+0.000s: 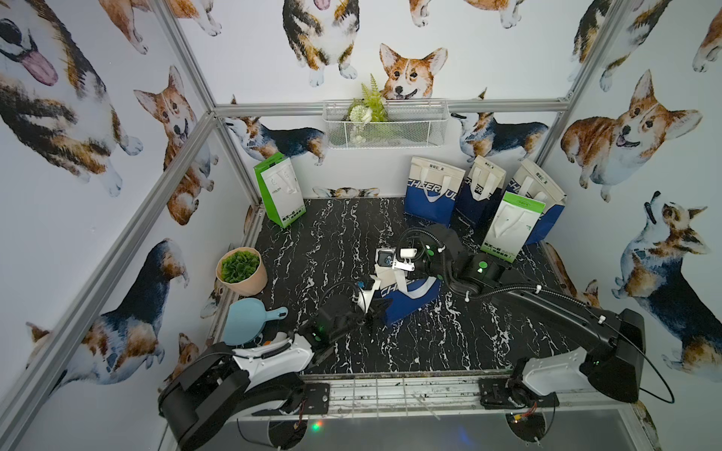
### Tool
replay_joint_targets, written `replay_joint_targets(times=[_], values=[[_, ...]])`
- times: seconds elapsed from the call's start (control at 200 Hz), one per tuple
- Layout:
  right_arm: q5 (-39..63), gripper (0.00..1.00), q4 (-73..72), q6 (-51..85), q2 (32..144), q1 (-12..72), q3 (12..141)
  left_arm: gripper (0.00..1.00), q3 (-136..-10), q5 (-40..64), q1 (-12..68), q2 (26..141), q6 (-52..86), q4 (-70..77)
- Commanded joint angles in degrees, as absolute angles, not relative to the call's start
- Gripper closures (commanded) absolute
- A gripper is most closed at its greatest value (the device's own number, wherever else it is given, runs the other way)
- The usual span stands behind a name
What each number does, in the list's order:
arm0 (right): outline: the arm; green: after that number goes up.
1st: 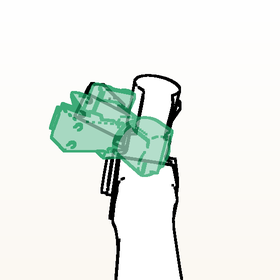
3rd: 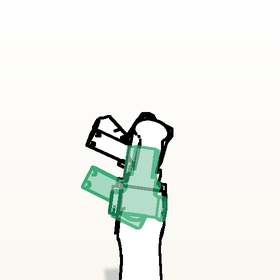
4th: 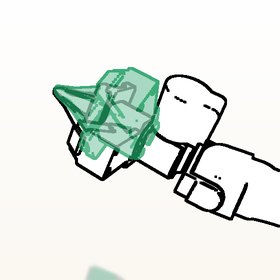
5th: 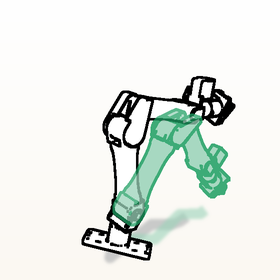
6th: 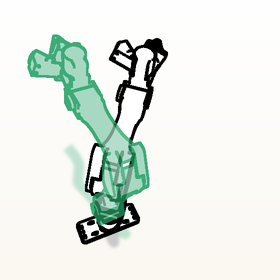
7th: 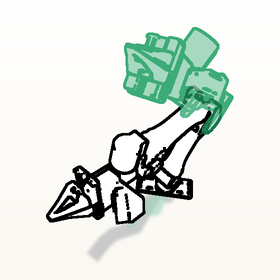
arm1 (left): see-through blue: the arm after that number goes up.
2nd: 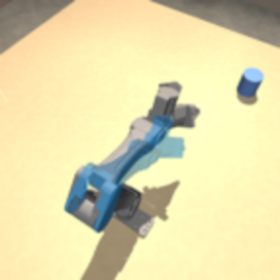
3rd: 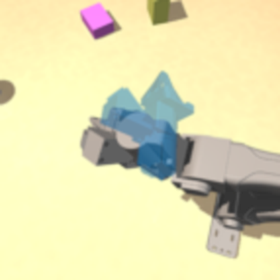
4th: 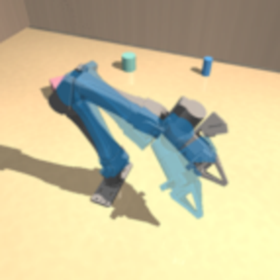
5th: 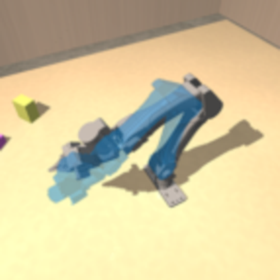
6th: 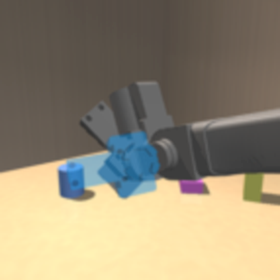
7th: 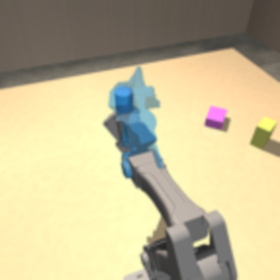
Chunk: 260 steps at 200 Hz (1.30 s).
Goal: Open the takeout bag
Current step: Open the takeout bag at the center of the board.
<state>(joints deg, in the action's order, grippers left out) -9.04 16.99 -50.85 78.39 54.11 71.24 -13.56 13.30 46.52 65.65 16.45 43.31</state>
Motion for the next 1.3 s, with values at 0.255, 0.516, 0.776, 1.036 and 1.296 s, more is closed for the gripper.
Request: replay_joint_targets(times=[0.255, 0.516, 0.776, 1.036, 1.296], values=[[-11.5, 0.7, 16.4, -49.5, 78.3, 54.0, 69.9, 1.0, -13.1, 13.8, 46.6, 64.6, 16.0, 44.2], [-9.5, 1.0, 16.5, -49.0, 78.1, 53.4, 69.6, 1.0, -12.9, 13.3, 46.6, 64.3, 16.0, 44.1], [-8.5, 1.0, 20.0, -50.5, 78.3, 53.3, 72.9, 1.0, -13.1, 13.1, 46.6, 64.2, 16.0, 44.0], [-7.2, 1.0, 27.2, -53.8, 80.5, 52.7, 80.2, 1.0, -13.2, 13.1, 46.6, 64.5, 15.8, 43.9], [-5.7, 1.0, 39.3, -55.3, 84.9, 52.3, 91.8, 1.0, -13.4, 13.6, 46.6, 65.2, 15.9, 44.2]])
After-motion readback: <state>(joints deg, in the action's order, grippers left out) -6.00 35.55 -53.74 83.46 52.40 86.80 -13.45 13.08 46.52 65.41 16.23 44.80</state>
